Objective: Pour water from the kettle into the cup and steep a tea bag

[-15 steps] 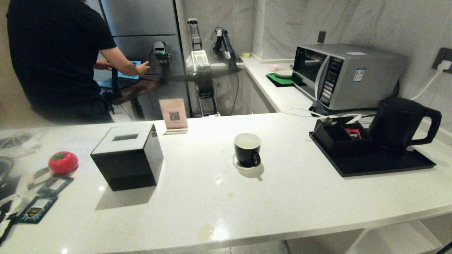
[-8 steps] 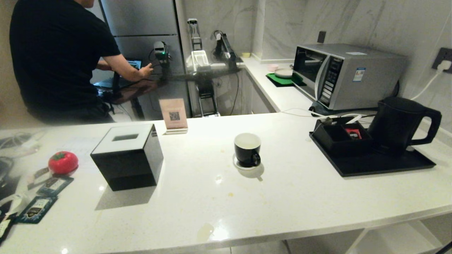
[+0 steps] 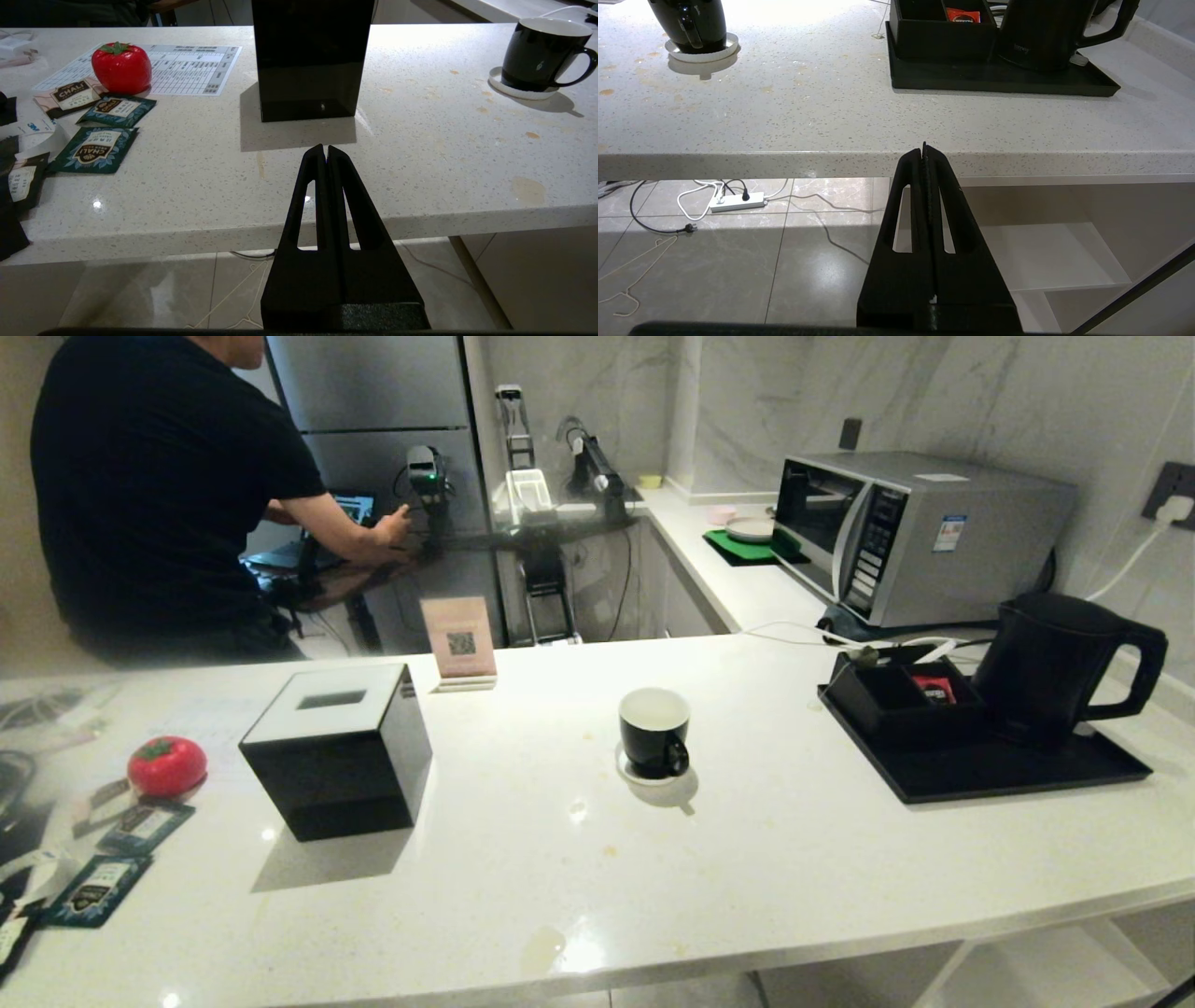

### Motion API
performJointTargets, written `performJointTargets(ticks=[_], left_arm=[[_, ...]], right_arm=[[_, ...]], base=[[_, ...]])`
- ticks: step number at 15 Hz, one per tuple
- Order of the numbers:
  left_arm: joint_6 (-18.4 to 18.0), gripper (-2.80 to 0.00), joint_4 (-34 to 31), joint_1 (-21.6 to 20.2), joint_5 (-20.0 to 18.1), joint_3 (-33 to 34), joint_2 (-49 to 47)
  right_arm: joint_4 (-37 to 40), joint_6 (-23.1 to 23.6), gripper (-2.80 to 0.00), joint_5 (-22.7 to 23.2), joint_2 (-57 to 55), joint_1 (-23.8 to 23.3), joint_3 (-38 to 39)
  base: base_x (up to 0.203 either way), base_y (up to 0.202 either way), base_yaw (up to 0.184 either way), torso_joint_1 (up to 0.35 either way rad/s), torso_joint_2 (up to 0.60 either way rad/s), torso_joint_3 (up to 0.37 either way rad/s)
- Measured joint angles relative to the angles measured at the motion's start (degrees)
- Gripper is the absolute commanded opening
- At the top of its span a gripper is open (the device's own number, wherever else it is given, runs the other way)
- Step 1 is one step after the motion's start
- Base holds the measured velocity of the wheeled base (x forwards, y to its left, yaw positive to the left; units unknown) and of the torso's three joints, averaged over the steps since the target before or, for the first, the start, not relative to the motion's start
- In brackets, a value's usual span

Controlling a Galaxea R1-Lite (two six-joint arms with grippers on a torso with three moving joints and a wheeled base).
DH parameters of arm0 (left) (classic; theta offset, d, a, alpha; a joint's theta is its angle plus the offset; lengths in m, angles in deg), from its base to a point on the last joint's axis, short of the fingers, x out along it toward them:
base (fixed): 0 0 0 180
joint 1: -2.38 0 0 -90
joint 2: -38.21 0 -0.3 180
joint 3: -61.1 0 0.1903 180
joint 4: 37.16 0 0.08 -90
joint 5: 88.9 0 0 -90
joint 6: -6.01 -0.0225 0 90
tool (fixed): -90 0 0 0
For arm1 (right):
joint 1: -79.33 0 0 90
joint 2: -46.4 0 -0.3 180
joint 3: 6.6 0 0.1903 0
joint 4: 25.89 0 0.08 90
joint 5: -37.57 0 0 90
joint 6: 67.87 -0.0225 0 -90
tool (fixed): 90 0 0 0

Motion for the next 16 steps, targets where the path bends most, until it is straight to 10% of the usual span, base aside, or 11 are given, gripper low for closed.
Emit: performJointTargets(ticks=[16], left_arm=[[0.0, -2.8, 0.0, 0.0, 0.0, 0.0, 0.0]], right_arm=[[-16.5, 0.4, -2.8, -0.2, -20.4, -0.1, -2.2]], base=[[0.0, 0.0, 0.0, 0.0, 0.0, 0.0]])
